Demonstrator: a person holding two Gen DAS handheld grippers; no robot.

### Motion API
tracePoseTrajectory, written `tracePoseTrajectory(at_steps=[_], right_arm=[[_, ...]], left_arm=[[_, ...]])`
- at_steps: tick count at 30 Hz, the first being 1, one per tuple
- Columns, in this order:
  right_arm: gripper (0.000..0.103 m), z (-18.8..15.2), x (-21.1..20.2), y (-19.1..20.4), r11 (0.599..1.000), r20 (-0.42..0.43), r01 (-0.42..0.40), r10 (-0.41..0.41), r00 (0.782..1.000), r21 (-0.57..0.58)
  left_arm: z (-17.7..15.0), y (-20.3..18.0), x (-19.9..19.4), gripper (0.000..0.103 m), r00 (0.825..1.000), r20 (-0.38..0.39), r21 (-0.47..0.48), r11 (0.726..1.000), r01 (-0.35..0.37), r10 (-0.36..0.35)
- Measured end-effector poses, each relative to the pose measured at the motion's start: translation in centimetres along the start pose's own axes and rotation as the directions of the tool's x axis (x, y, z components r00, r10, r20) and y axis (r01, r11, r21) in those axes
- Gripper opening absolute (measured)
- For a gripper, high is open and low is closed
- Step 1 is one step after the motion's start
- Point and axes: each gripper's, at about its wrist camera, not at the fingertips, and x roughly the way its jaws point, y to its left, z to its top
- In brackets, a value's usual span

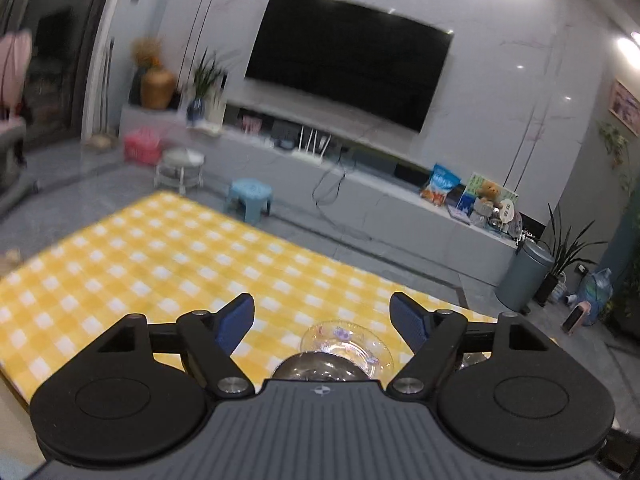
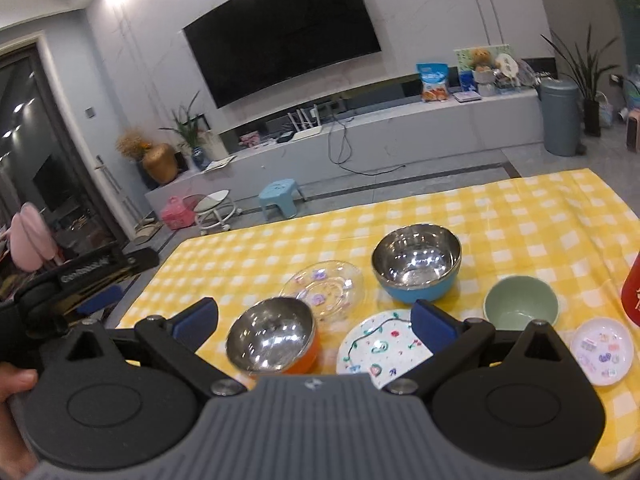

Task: Organize plates and bowls

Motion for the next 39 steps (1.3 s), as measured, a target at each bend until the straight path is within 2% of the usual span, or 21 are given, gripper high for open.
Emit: tracePoseTrajectory(at_steps=[3, 5, 7, 10, 12, 15, 17, 18, 19, 20, 24, 26, 29, 31, 33, 35, 36, 39], right_arm=[[0.100, 0.5, 2.2, -0.7, 0.999, -0.031, -0.023, 0.024, 0.999, 0.039], [0.100, 0.8, 4.2, -0.9, 0.998, -0.069, -0.029, 0.032, 0.997, 0.049], [0.100, 0.4, 6.4, -0.7, 0.999, -0.104, -0.023, 0.026, 0.994, 0.034], [0.100, -0.1, 9.5, -0.4, 1.000, -0.164, -0.019, 0.020, 0.986, 0.006], [0.100, -0.7, 12.0, -0.5, 1.000, -0.217, -0.030, 0.031, 0.976, 0.004], [0.100, -1.4, 15.4, -0.9, 0.998, -0.296, -0.036, 0.049, 0.954, 0.052], [0.092, -2.0, 17.2, -0.8, 0.997, -0.336, -0.045, 0.063, 0.940, 0.062], [0.089, -2.3, 18.0, -0.7, 0.997, -0.351, -0.045, 0.062, 0.934, 0.057], [0.088, -2.6, 18.6, -0.7, 0.998, -0.361, -0.040, 0.055, 0.931, 0.050], [0.088, -2.9, 19.1, -0.6, 0.998, -0.369, -0.033, 0.047, 0.928, 0.045], [0.082, -3.9, 20.4, -0.5, 0.998, -0.405, -0.024, 0.043, 0.913, 0.052], [0.074, -4.2, 21.0, -0.2, 0.999, -0.430, -0.037, 0.049, 0.902, 0.037], [0.069, -4.7, 21.5, 0.6, 1.000, -0.446, -0.030, 0.025, 0.895, -0.003], [0.060, -5.1, 21.9, 0.9, 0.999, -0.455, -0.036, 0.021, 0.890, -0.025], [0.057, -5.5, 22.2, 1.2, 0.998, -0.462, -0.054, 0.033, 0.886, -0.032], [0.046, -5.8, 22.4, 1.7, 0.998, -0.462, -0.058, 0.034, 0.886, -0.038], [0.043, -6.0, 22.5, 1.9, 0.997, -0.461, -0.057, 0.030, 0.887, -0.045], [0.037, -6.0, 22.8, 2.4, 0.998, -0.440, -0.018, -0.013, 0.898, -0.068]], left_arm=[[0.3, 0.8, 2.6, 0.091, 0.997, -0.068, 0.010, 0.999, 0.032, -0.031], [-0.3, 1.0, 4.4, 0.091, 0.994, -0.109, 0.061, 0.998, 0.002, 0.004], [-1.5, 1.6, 6.1, 0.088, 0.988, -0.144, 0.067, 0.997, -0.045, 0.054], [-3.3, 2.2, 8.3, 0.083, 0.971, -0.238, 0.093, 0.996, -0.012, 0.034], [-4.0, 2.3, 9.6, 0.082, 0.957, -0.282, 0.113, 0.993, -0.031, 0.062], [-4.4, 2.6, 10.8, 0.082, 0.951, -0.289, 0.104, 0.991, -0.079, 0.106], [-4.7, 3.1, 11.5, 0.080, 0.943, -0.317, 0.071, 0.994, -0.080, 0.098], [-4.9, 3.2, 11.8, 0.077, 0.936, -0.340, 0.058, 0.995, -0.082, 0.097], [-5.2, 3.4, 12.3, 0.068, 0.922, -0.374, 0.047, 0.995, -0.092, 0.103], [-5.5, 3.5, 12.7, 0.064, 0.910, -0.399, 0.041, 0.994, -0.103, 0.111], [-6.1, 3.5, 13.4, 0.051, 0.902, -0.424, 0.026, 0.997, -0.077, 0.080], [-6.4, 3.4, 13.7, 0.043, 0.896, -0.439, 0.022, 0.997, -0.072, 0.074], [-6.5, 3.4, 14.1, 0.022, 0.891, -0.441, 0.035, 0.994, -0.104, 0.109], [-6.5, 3.5, 14.3, 0.012, 0.889, -0.443, 0.037, 0.993, -0.113, 0.117], [-6.5, 3.9, 14.4, 0.007, 0.887, -0.444, 0.028, 0.992, -0.125, 0.124], [-6.4, 4.1, 14.5, 0.006, 0.889, -0.445, 0.004, 0.993, -0.118, 0.107], [-6.3, 4.1, 14.5, 0.006, 0.889, -0.446, 0.000, 0.993, -0.119, 0.107], [-6.3, 4.0, 14.4, 0.006, 0.887, -0.447, 0.009, 0.992, -0.126, 0.117]])
